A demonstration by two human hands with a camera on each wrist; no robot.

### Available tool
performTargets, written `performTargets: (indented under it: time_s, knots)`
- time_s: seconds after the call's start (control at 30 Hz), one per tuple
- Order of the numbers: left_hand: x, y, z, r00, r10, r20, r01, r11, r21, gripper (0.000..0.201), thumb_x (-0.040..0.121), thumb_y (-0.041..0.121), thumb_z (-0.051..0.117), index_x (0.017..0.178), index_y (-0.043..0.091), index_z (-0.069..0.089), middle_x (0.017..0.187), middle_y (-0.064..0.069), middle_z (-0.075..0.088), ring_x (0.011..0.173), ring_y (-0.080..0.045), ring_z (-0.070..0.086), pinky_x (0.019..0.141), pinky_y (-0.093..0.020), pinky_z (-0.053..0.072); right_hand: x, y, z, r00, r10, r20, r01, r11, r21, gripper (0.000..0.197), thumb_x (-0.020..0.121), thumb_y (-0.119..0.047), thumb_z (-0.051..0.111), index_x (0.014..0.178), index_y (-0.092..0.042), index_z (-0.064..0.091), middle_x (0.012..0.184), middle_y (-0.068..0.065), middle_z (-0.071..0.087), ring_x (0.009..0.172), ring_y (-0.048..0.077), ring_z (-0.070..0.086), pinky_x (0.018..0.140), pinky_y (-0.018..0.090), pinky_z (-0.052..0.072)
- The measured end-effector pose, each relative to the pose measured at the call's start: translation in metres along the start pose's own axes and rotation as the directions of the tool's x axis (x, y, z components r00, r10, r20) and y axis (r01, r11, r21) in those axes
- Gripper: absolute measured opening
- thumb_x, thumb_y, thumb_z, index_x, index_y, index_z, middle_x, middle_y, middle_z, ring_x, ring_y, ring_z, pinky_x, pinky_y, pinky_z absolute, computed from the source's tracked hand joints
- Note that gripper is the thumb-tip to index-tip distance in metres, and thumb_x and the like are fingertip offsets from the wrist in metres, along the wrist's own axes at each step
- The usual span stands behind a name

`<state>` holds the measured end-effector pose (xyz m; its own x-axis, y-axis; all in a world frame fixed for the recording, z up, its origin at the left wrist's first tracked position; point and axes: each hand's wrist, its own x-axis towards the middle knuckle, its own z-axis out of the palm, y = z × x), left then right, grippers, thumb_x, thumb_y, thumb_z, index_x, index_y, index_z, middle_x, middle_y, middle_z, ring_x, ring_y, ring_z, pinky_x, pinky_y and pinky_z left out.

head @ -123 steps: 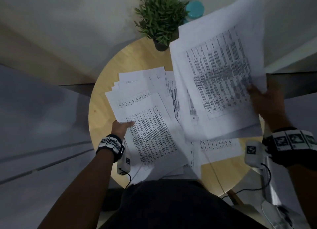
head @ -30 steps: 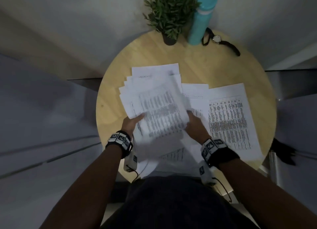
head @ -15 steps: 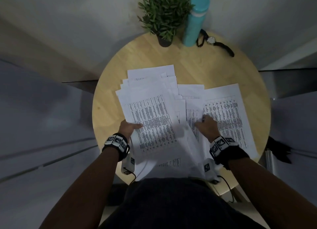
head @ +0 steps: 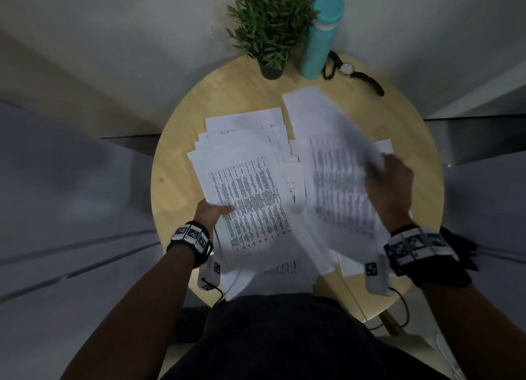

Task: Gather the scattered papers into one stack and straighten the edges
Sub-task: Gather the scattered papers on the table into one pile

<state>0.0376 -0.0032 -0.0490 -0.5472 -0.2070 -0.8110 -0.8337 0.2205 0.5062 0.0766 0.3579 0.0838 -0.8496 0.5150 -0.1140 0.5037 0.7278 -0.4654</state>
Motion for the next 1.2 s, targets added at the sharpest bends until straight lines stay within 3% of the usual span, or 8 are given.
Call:
performTargets:
  time_s: [0.2,0.3,0.4,0.57,0.77,0.87,1.0,1.2]
  knots:
    - [0.000,0.001,-0.001,1.000,0.003,0.026,-0.003,1.000,-0.013,0.089,0.063,0.013,0.090,0.136,-0.010,0.043,0.147,-0.020,0.045,0.139,-0.036,0.038,0.112,-0.044,0.030,0.023,-0.010,-0.049,0.997,0.072,-0.021,-0.061,0.943,0.328,0.019,0.087,-0.026,0.068,0.100,-0.012,0.066,0.089,0.003,0.066,0.072,0.004,0.061,0.056,0.007,0.041]
    - [-0.001,0.001,-0.001,0.999,0.010,0.051,-0.008,0.999,-0.041,0.076,0.064,0.008,0.089,0.128,-0.009,0.051,0.142,-0.019,0.051,0.138,-0.035,0.041,0.111,-0.042,0.030,0.020,-0.007,-0.020,0.991,0.031,0.133,-0.065,0.964,0.258,0.033,0.080,-0.032,0.075,0.106,-0.013,0.066,0.103,0.007,0.070,0.092,0.019,0.066,0.077,0.026,0.052]
    - [-0.004,0.003,0.001,0.998,0.018,0.058,-0.015,0.998,-0.065,0.065,0.069,0.006,0.085,0.126,-0.007,0.055,0.141,-0.019,0.052,0.137,-0.033,0.042,0.112,-0.042,0.029,0.004,-0.011,0.025,0.956,0.051,0.289,-0.138,0.947,0.290,0.050,0.078,-0.032,0.077,0.120,-0.011,0.060,0.112,0.002,0.067,0.099,0.015,0.062,0.081,0.022,0.045]
    - [-0.016,0.010,0.004,0.998,0.020,0.054,-0.010,0.982,-0.188,0.061,0.080,0.037,0.076,0.131,0.006,0.060,0.140,-0.007,0.055,0.136,-0.023,0.044,0.113,-0.036,0.028,-0.021,-0.021,0.085,0.817,0.092,0.569,-0.215,0.965,0.153,0.060,0.092,-0.022,0.061,0.144,-0.009,0.033,0.131,0.024,0.056,0.115,0.036,0.058,0.095,0.037,0.045]
    - [-0.012,0.003,0.007,0.998,0.043,0.036,-0.040,0.997,-0.070,0.089,0.053,0.044,0.092,0.124,-0.002,0.062,0.131,-0.012,0.062,0.130,-0.028,0.052,0.108,-0.039,0.038,-0.044,-0.041,0.117,0.679,-0.153,0.718,0.010,0.980,0.199,0.028,0.097,-0.012,0.046,0.122,0.000,0.049,0.084,0.007,0.060,0.068,0.012,0.049,0.072,0.026,0.041]
    - [0.006,-0.010,0.003,0.998,0.036,0.048,-0.036,0.999,-0.004,0.120,0.029,0.060,0.093,0.125,-0.005,0.059,0.136,-0.017,0.059,0.136,-0.030,0.045,0.114,-0.046,0.028,-0.039,-0.029,0.118,0.799,-0.107,0.592,-0.022,0.978,0.208,0.016,0.093,-0.004,0.047,0.103,-0.002,0.059,0.092,0.011,0.063,0.079,0.020,0.058,0.075,0.031,0.046]
    - [-0.010,0.004,0.002,0.998,0.061,0.018,-0.061,0.998,0.019,0.091,0.055,0.038,0.092,0.126,-0.008,0.055,0.139,-0.020,0.054,0.137,-0.034,0.042,0.113,-0.045,0.028,-0.017,0.037,0.099,0.924,0.164,0.347,-0.196,0.979,0.060,0.039,0.082,-0.003,0.054,0.121,-0.005,0.059,0.120,0.019,0.056,0.100,0.028,0.058,0.084,0.027,0.041]
    - [-0.012,0.003,0.001,1.000,0.003,0.005,-0.003,1.000,0.031,0.096,0.061,0.035,0.090,0.134,-0.009,0.047,0.147,-0.022,0.046,0.141,-0.035,0.036,0.115,-0.047,0.025,-0.001,0.130,0.041,0.809,0.549,0.208,-0.504,0.831,-0.236,0.063,0.077,-0.027,0.077,0.128,-0.005,0.049,0.142,0.026,0.032,0.130,0.045,0.034,0.104,0.051,0.033]
